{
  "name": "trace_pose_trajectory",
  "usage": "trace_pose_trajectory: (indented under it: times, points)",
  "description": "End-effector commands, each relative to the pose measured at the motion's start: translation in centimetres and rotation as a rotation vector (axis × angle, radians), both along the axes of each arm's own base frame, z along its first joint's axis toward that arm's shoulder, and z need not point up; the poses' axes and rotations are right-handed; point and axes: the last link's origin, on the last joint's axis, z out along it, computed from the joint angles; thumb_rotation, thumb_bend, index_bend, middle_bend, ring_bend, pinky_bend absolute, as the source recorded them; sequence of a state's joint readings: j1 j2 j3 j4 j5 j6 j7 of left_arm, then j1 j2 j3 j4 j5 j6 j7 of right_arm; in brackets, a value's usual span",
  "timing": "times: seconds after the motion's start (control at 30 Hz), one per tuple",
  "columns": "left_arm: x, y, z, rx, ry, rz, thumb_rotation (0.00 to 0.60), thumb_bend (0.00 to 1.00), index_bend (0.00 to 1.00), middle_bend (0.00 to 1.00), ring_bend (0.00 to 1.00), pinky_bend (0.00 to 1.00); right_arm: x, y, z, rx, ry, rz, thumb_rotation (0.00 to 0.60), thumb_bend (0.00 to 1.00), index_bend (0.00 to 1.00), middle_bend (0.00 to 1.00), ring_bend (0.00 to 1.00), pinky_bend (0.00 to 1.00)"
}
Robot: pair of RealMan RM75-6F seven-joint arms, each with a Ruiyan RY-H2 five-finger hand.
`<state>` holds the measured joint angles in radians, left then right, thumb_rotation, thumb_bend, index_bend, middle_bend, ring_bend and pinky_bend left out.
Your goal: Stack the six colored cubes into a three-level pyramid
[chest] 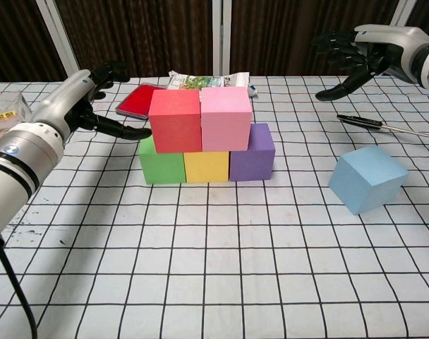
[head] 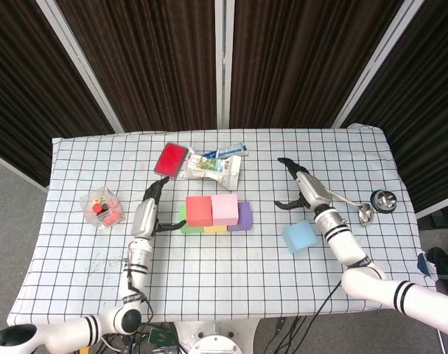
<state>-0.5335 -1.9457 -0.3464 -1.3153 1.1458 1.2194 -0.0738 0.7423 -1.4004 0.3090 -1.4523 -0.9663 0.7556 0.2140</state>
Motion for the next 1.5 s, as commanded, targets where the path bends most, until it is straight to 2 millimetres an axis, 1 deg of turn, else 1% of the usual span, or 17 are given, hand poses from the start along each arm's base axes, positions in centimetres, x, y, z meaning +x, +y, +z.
trace_pose_trajectory:
  times: [0.03, 0.3, 0.57, 0.67, 0.77, 0.87, 0.97, 1.0, 1.07, 1.13, 1.23, 1.33, 1.37, 1.5]
  points:
    - [0.0, 0.0, -0.1, -0.001, 0.001, 0.000, 0.600, 0.00, 0.07, 0.08, 0.00, 0.03, 0.0, 0.0, 0.0, -0.001, 0.000, 0.000, 0.600, 0.15, 0.00, 0.00, 0.00, 0.00]
    - [0.0, 0.1, -0.1, -0.004, 0.003, 0.006, 0.600, 0.00, 0.07, 0.08, 0.00, 0.03, -0.2, 0.1, 0.1, -0.001, -0.002, -0.003, 0.600, 0.15, 0.00, 0.00, 0.00, 0.00]
    - [-0.4, 0.1, 0.3, 0.009, 0.005, 0.013, 0.600, 0.00, 0.07, 0.08, 0.00, 0.03, -0.1, 0.1, 0.2, -0.003, -0.003, 0.000, 0.600, 0.15, 0.00, 0.00, 0.00, 0.00]
    - [-0.8, -0.1, 0.6, 0.016, 0.016, 0.017, 0.600, 0.00, 0.07, 0.08, 0.00, 0.03, -0.1, 0.1, 0.3, -0.002, -0.002, 0.003, 0.600, 0.15, 0.00, 0.00, 0.00, 0.00]
    - [-1.7, -0.4, 1.2, 0.035, 0.033, 0.031, 0.600, 0.00, 0.07, 0.08, 0.00, 0.03, 0.0, 0.2, 0.6, -0.010, 0.002, 0.009, 0.600, 0.15, 0.00, 0.00, 0.00, 0.00]
    - [-3.4, -0.8, 2.7, 0.073, 0.074, 0.049, 0.600, 0.00, 0.07, 0.08, 0.00, 0.03, 0.1, 0.4, 1.3, -0.023, 0.006, 0.017, 0.600, 0.16, 0.00, 0.00, 0.00, 0.00]
    - [-5.6, -1.4, 4.8, 0.107, 0.116, 0.065, 0.600, 0.00, 0.07, 0.07, 0.00, 0.03, 0.2, 0.7, 2.3, -0.050, 0.018, 0.037, 0.600, 0.16, 0.00, 0.00, 0.00, 0.00]
    - [-6.5, -1.8, 5.8, 0.118, 0.142, 0.065, 0.600, 0.00, 0.07, 0.06, 0.00, 0.03, 0.2, 0.9, 2.7, -0.063, 0.026, 0.046, 0.600, 0.16, 0.00, 0.00, 0.00, 0.00]
    - [-7.8, -2.4, 7.5, 0.132, 0.175, 0.065, 0.600, 0.00, 0.07, 0.05, 0.00, 0.03, 0.1, 1.2, 3.4, -0.081, 0.043, 0.061, 0.600, 0.16, 0.00, 0.00, 0.00, 0.00]
    - [-9.2, -3.2, 9.6, 0.142, 0.212, 0.053, 0.600, 0.00, 0.07, 0.05, 0.00, 0.03, 0.0, 1.7, 4.1, -0.094, 0.072, 0.076, 0.600, 0.16, 0.00, 0.00, 0.00, 0.00]
    - [-11.1, -4.5, 12.2, 0.135, 0.287, 0.030, 0.600, 0.00, 0.07, 0.05, 0.00, 0.03, -0.6, 2.8, 5.0, -0.084, 0.154, 0.100, 0.600, 0.15, 0.00, 0.00, 0.00, 0.00]
    - [-13.1, -6.0, 14.4, 0.085, 0.411, -0.002, 0.600, 0.00, 0.07, 0.07, 0.00, 0.03, -1.6, 4.2, 5.5, -0.072, 0.249, 0.117, 0.600, 0.12, 0.00, 0.00, 0.00, 0.00]
    - [-13.8, -6.6, 15.1, 0.071, 0.454, -0.010, 0.600, 0.00, 0.07, 0.07, 0.00, 0.03, -2.1, 4.8, 5.6, -0.061, 0.288, 0.120, 0.600, 0.10, 0.00, 0.01, 0.00, 0.00]
    - [-15.5, -8.6, 16.9, 0.062, 0.537, -0.032, 0.600, 0.00, 0.07, 0.08, 0.00, 0.03, -3.2, 6.6, 5.4, -0.030, 0.402, 0.139, 0.600, 0.02, 0.00, 0.02, 0.00, 0.00]
